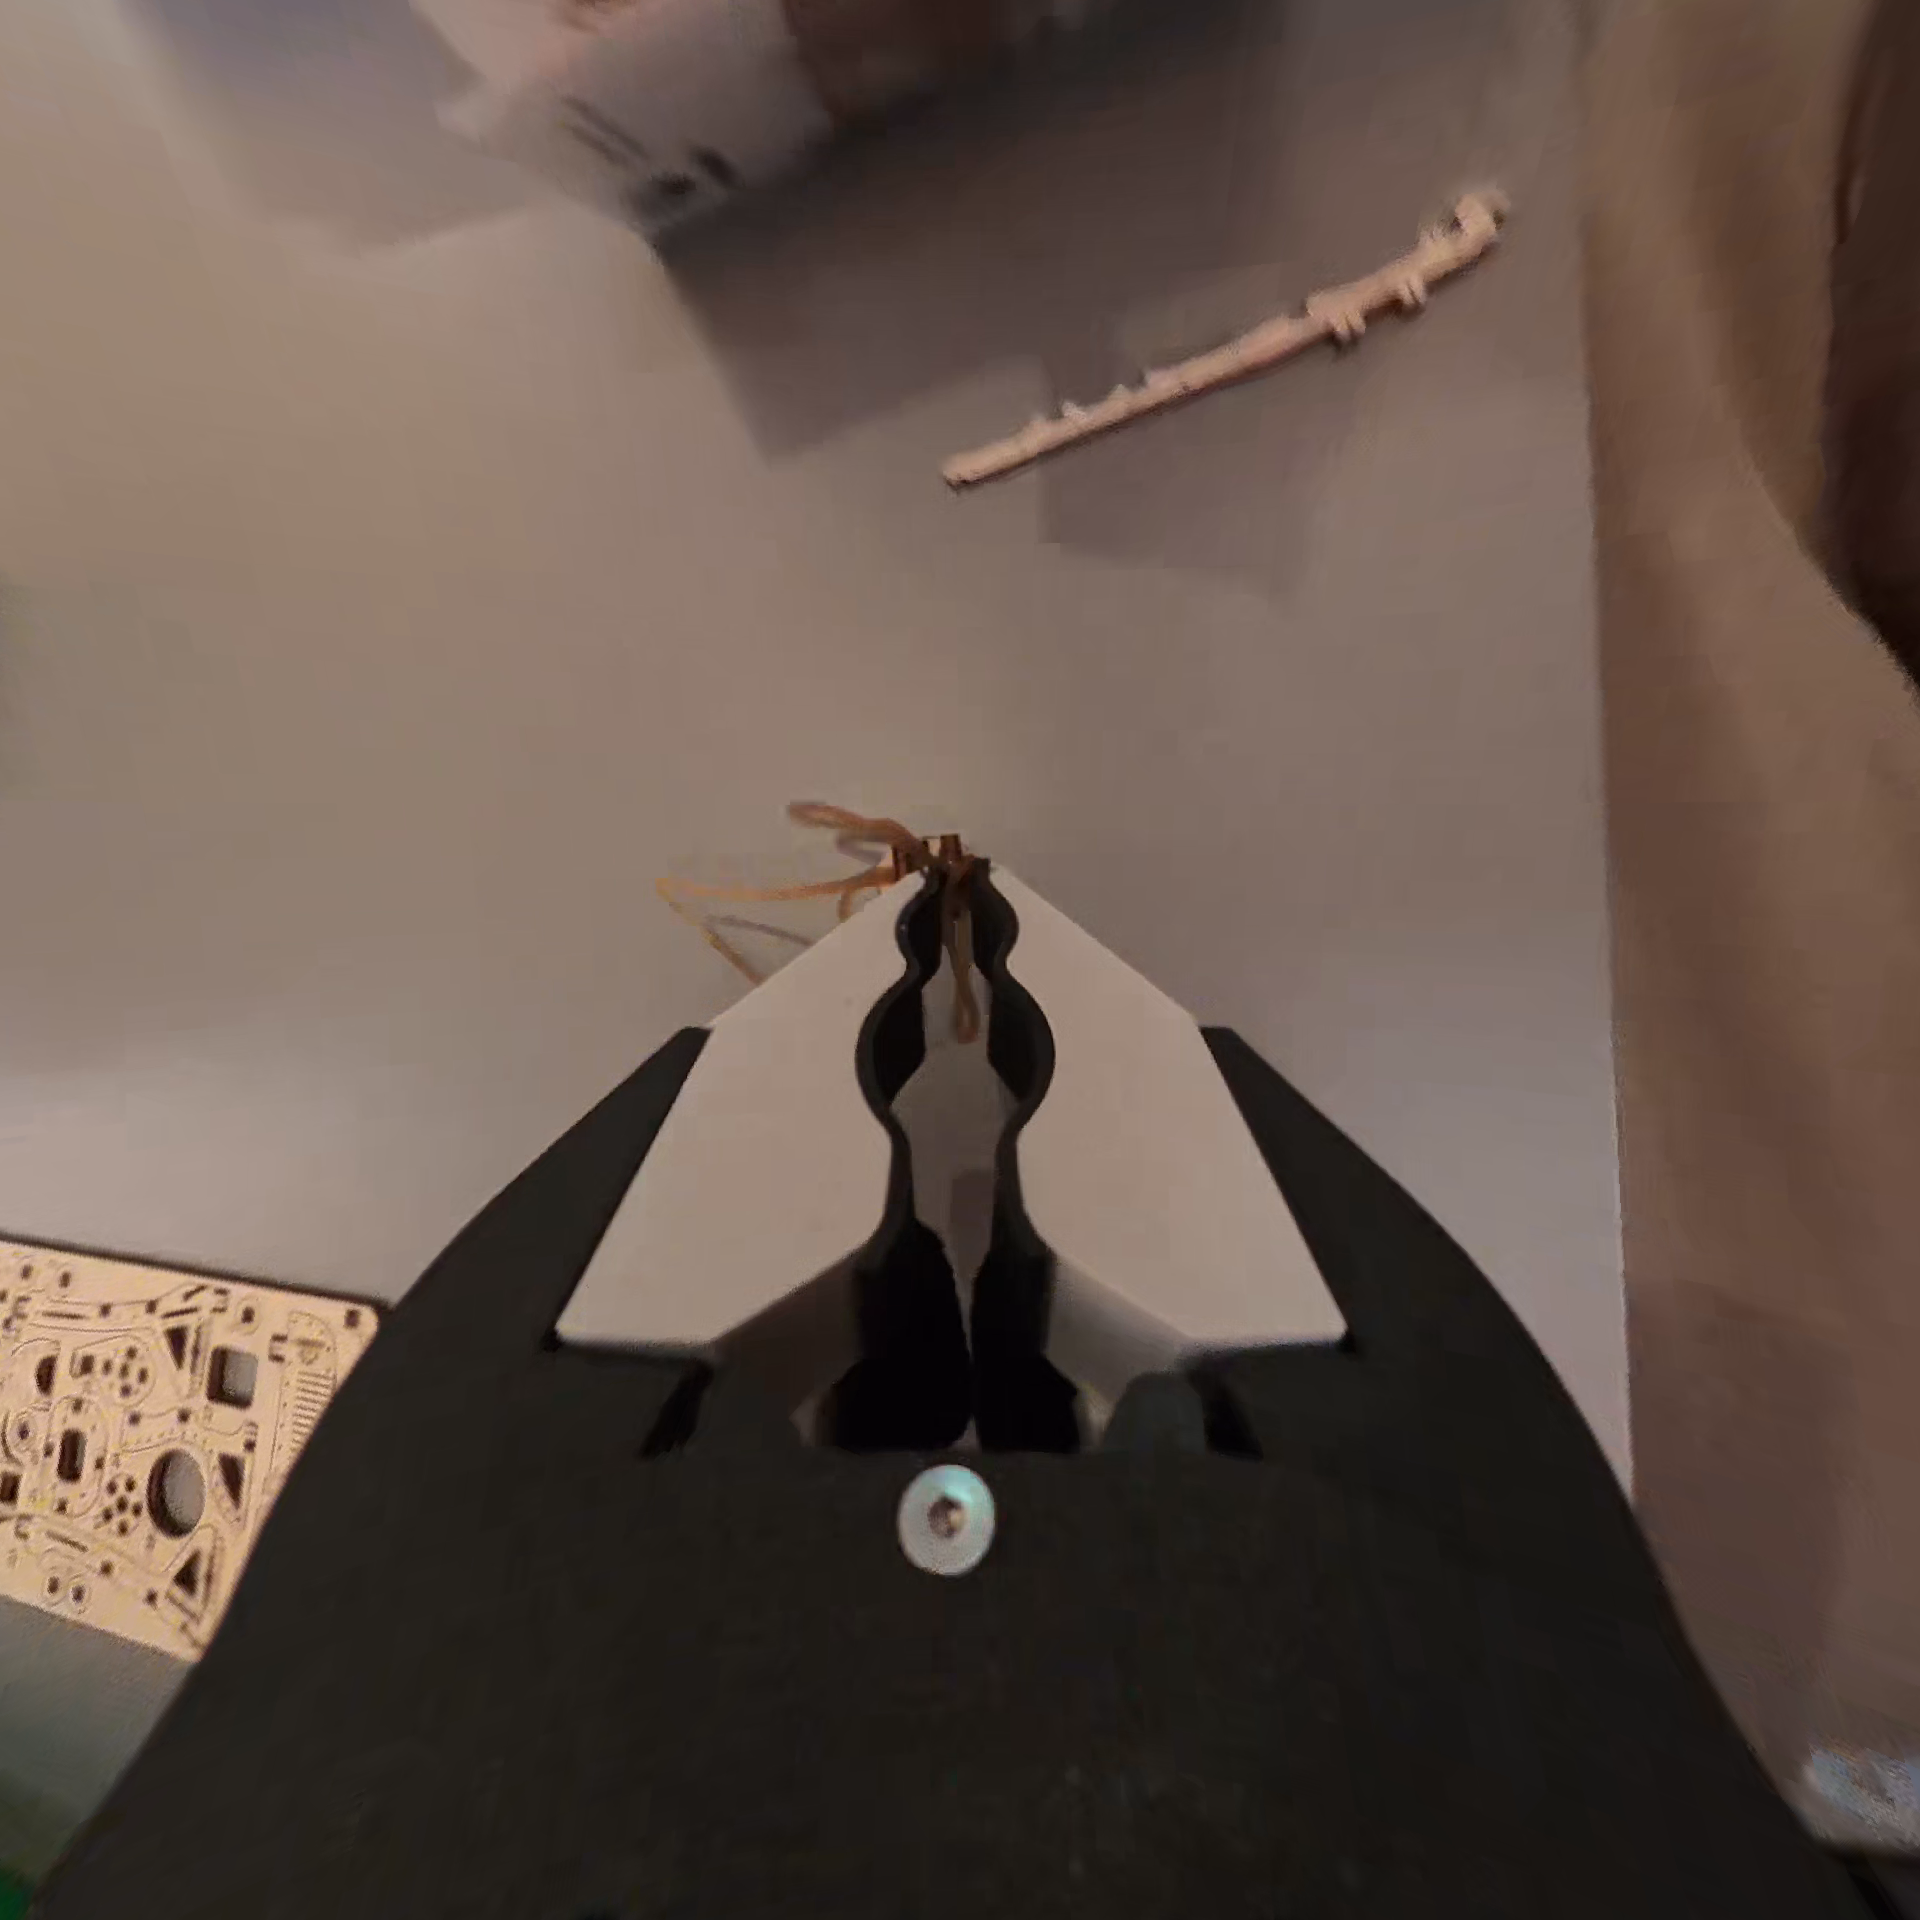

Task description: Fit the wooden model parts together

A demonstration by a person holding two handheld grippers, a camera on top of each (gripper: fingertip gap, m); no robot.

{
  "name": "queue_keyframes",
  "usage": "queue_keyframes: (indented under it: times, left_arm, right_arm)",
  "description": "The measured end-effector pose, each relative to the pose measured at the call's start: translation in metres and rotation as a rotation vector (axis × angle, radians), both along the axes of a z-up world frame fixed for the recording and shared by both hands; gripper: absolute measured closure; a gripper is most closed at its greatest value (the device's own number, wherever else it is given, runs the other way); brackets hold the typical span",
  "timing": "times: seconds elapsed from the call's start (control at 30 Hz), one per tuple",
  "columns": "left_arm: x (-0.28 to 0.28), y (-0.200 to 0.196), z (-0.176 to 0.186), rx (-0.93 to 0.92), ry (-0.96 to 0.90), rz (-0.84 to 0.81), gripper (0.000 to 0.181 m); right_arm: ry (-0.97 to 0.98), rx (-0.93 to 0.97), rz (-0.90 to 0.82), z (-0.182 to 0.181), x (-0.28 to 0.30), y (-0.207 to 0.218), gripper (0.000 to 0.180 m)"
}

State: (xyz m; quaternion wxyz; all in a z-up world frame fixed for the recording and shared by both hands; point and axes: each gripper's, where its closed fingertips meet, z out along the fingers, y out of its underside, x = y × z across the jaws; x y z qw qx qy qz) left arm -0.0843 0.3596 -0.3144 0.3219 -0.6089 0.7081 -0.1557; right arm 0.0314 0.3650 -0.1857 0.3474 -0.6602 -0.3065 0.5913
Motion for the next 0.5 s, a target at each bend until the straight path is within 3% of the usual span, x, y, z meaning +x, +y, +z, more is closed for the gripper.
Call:
queue_keyframes:
  times: [0.13, 0.2, 0.33, 0.4, 0.5]
  left_arm:
    - [-0.023, -0.007, -0.01, -0.047, 0.109, 0.01, 0.176]
    - [-0.032, -0.006, -0.01, -0.088, 0.108, 0.098, 0.163]
    - [-0.05, 0.012, 0.005, -0.114, 0.026, 0.506, 0.141]
    - [-0.047, 0.012, 0.009, -0.134, -0.072, 0.709, 0.142]
    - [-0.032, 0.004, 0.006, -0.095, -0.099, 0.79, 0.138]
  right_arm:
    - [0.05, -0.002, -0.01, 0.005, 0.002, -0.013, 0.144]
    - [0.049, 0.014, -0.021, 0.007, 0.002, -0.019, 0.143]
    - [0.06, 0.026, -0.03, 0.011, 0.0, -0.026, 0.143]
    - [0.043, 0.019, -0.026, 0.006, -0.002, -0.029, 0.143]
    - [0.014, 0.018, -0.011, -0.001, -0.006, -0.032, 0.143]
